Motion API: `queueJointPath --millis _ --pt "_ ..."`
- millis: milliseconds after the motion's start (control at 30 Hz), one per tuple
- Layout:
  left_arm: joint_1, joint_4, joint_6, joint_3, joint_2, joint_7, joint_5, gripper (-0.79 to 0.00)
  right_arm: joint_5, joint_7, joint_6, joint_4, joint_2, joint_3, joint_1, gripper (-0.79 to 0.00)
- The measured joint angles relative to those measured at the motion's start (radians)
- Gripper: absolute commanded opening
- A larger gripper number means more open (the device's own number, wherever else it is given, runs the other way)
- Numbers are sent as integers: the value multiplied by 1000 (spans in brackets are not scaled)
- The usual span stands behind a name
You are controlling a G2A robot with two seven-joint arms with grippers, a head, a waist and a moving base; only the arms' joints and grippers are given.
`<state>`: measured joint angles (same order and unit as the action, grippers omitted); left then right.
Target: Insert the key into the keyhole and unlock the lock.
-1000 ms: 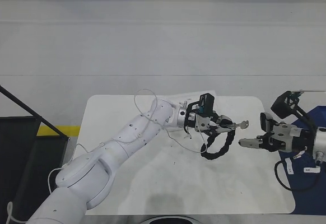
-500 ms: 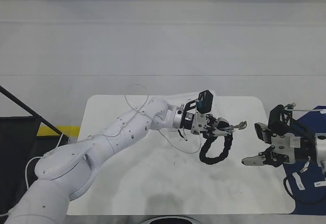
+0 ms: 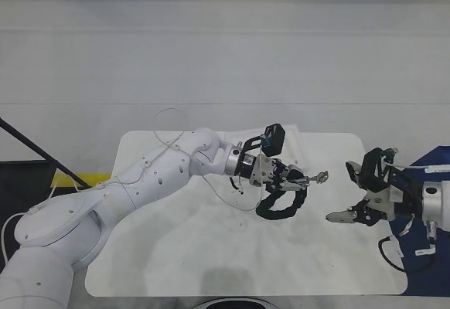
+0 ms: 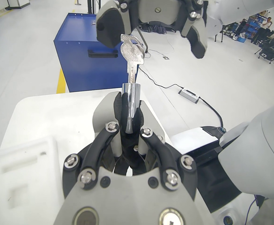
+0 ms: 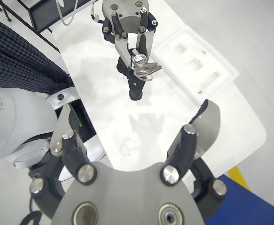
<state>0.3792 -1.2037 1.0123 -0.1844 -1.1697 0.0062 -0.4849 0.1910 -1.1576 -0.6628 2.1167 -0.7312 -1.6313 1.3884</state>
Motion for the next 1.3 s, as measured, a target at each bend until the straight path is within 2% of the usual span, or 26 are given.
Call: queueJointPath --millis 267,300,333,367,400,500,900,1133,1300 --pt "-7 -7 0 15 7 -69 38 -785 157 219 -219 -78 20 94 -64 0" --pt "-7 -6 0 15 7 -76 44 -785 191 245 -245 -83 23 108 -75 -25" --pt "-8 -6 0 14 7 -80 47 -785 214 263 -263 -86 26 116 -83 -99" --pt "-9 -6 0 14 7 -84 51 -785 235 280 -280 -89 28 120 -91 -274" --pt "-9 -6 0 14 7 -88 55 -785 259 300 -299 -90 29 120 -101 -379" --pt "-10 -6 0 14 7 -100 63 -785 320 334 -324 -77 28 121 -114 -416" --pt "-18 -6 0 14 3 -128 85 -785 569 423 -303 -3 24 124 -87 -456" --pt "-21 -7 0 14 -2 -151 102 -785 632 468 -286 35 26 108 -54 -480" --pt "-26 -8 0 14 -6 -160 111 -785 656 480 -292 55 28 100 -41 -606"
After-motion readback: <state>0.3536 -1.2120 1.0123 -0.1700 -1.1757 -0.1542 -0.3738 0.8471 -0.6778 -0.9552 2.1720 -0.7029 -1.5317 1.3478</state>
